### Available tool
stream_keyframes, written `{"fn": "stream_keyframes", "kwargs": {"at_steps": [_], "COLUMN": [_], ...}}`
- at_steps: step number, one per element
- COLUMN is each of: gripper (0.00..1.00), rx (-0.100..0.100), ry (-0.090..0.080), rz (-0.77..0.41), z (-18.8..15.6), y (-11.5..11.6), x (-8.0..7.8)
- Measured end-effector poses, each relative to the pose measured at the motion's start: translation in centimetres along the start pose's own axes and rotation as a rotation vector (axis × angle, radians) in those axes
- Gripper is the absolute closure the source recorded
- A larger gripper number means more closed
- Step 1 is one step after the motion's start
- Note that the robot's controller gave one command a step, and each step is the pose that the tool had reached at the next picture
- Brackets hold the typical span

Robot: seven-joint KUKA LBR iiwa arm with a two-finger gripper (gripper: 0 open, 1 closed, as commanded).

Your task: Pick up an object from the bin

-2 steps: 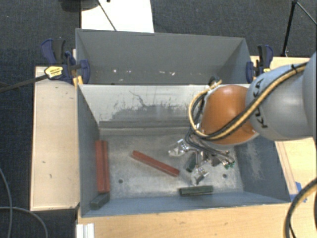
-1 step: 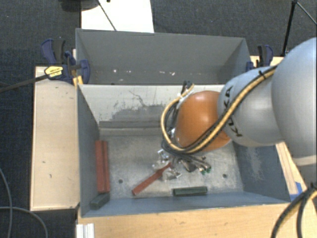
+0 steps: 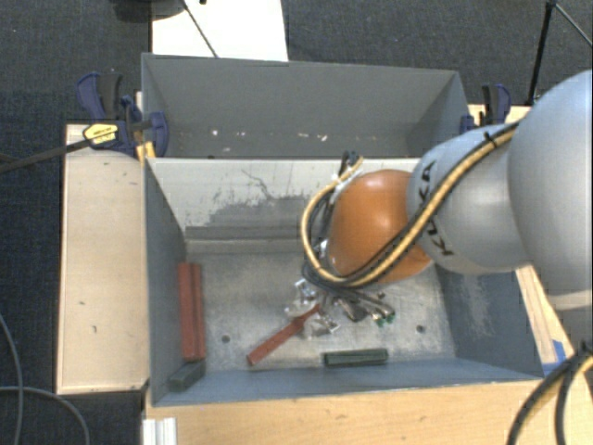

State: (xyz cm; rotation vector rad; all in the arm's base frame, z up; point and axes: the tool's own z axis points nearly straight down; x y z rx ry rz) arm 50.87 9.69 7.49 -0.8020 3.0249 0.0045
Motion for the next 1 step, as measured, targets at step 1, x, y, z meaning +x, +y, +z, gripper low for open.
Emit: {"fn": "stream_keyframes", "kwargs": {"at_steps": [1], "gripper": [1.00], "rx": [0.000], "ry": [0.010], "rz": [-0.041], "z": [-13.47], "y": [-0.15], "x": [0.21]}}
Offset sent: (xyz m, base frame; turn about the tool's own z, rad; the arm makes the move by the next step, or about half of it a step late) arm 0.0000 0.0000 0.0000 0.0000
